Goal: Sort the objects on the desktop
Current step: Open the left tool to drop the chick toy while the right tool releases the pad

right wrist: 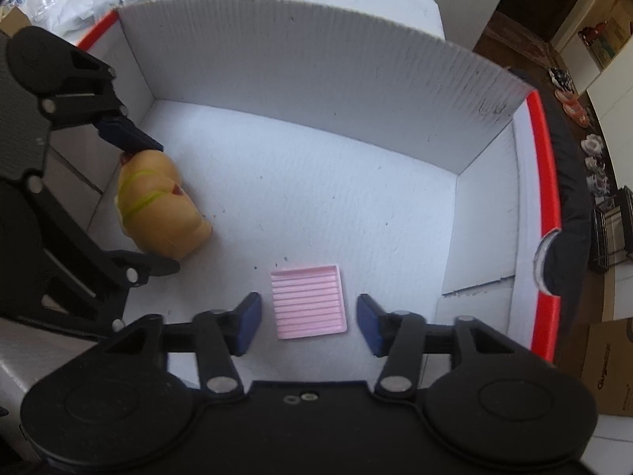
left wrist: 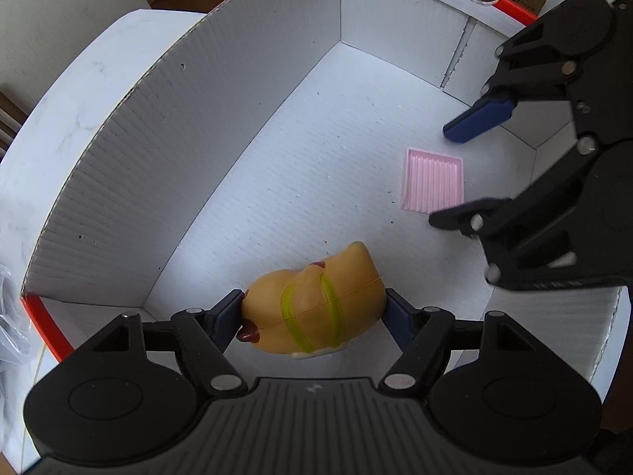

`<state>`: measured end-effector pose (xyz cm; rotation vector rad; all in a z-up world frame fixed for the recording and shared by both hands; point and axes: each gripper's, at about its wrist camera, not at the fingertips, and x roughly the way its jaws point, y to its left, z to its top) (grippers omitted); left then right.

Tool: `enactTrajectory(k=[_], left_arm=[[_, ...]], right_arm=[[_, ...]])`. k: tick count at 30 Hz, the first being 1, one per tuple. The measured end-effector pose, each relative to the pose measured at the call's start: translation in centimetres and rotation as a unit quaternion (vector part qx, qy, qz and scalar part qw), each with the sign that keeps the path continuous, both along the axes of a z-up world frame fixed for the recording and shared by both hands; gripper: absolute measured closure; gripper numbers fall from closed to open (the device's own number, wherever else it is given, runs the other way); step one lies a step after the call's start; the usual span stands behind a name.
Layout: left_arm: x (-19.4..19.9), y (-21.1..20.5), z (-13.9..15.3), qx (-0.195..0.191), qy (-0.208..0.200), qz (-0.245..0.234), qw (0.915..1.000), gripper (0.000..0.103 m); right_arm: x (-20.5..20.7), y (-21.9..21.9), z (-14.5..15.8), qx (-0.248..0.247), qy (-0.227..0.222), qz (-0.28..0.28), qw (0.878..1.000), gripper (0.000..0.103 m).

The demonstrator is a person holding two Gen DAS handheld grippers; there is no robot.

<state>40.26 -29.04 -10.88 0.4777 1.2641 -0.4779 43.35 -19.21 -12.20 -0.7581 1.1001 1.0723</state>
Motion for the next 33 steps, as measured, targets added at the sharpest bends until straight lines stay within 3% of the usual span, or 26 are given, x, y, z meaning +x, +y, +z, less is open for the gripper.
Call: enactTrajectory(k=[7, 18, 33], left_arm=[[0.1, 0.5, 1.0, -0.021, -0.015, 0.009, 0.9996, 0.019], [-1.2, 1.8, 4.2, -0.073, -0.054, 0.029, 0.9954, 0.019], [-8.8, 5.3, 10.5, -0.135, -0.151, 0.086, 0.9755, 0.019]], right_arm=[[-0.4, -1.2, 2.1, 0.035, -0.002, 0.004, 0.999, 0.032], [-0.9, -3.4, 4.6, 0.078, 0.003, -0.005, 0.997, 0.029], [-4.5, -5.5, 10.4, 0.178, -0.005, 0.003, 0.984, 0.017]])
